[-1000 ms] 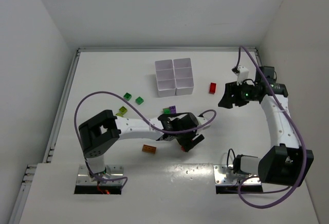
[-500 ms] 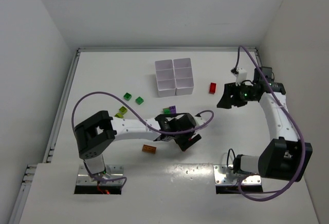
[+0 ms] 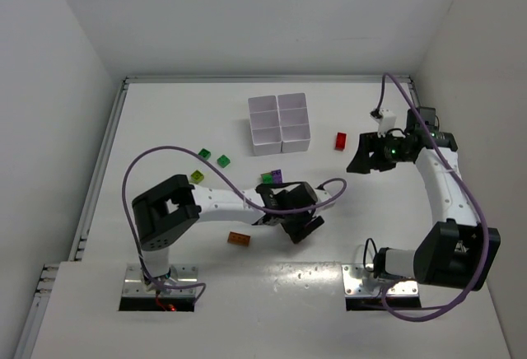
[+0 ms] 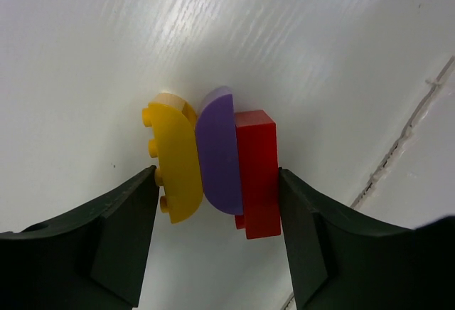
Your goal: Sort the legos into containers by color
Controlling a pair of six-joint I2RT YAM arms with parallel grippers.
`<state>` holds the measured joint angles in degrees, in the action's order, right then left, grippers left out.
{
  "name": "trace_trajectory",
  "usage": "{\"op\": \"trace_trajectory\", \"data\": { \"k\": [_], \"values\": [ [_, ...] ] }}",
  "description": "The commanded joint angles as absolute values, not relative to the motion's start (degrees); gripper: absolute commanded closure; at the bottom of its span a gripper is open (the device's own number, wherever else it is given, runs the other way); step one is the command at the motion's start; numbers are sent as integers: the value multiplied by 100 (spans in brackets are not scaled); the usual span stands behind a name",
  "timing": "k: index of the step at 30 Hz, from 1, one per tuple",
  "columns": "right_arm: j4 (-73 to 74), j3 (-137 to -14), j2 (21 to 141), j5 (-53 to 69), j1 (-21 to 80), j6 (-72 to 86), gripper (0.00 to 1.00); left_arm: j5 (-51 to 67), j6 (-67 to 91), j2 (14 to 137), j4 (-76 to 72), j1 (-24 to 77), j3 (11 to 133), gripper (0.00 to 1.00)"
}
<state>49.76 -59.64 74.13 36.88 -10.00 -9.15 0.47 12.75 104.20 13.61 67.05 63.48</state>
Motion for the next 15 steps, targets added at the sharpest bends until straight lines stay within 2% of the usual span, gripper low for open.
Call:
{"op": "trace_trajectory", "data": {
  "k": [1, 3, 4, 7, 12, 15],
  "values": [
    [4860, -5977, 7427, 3875, -1020, -616, 30, 149, 1310, 10740, 1362, 6540, 6425, 47],
    [4799, -5915, 7479, 3972, -1020, -475, 30, 149, 1310, 10793, 1310, 6539, 6425, 57],
    [4738, -5854, 7532, 4086, -1020, -318, 30, 149, 1249, 10793, 1310, 6487, 6425, 67],
    [4606, -5696, 7532, 4595, -1020, 190, 27, 149, 1056, 10417, 1249, 6329, 6425, 81],
    [3984, -5335, 7655, 6166, -1020, 1211, 21, 106, 730, 8976, 967, 5985, 6029, 86],
    [3859, -5545, 7910, 6530, -784, 1371, 20, -8, 405, 8193, 967, 5845, 5897, 89]
  ]
}}
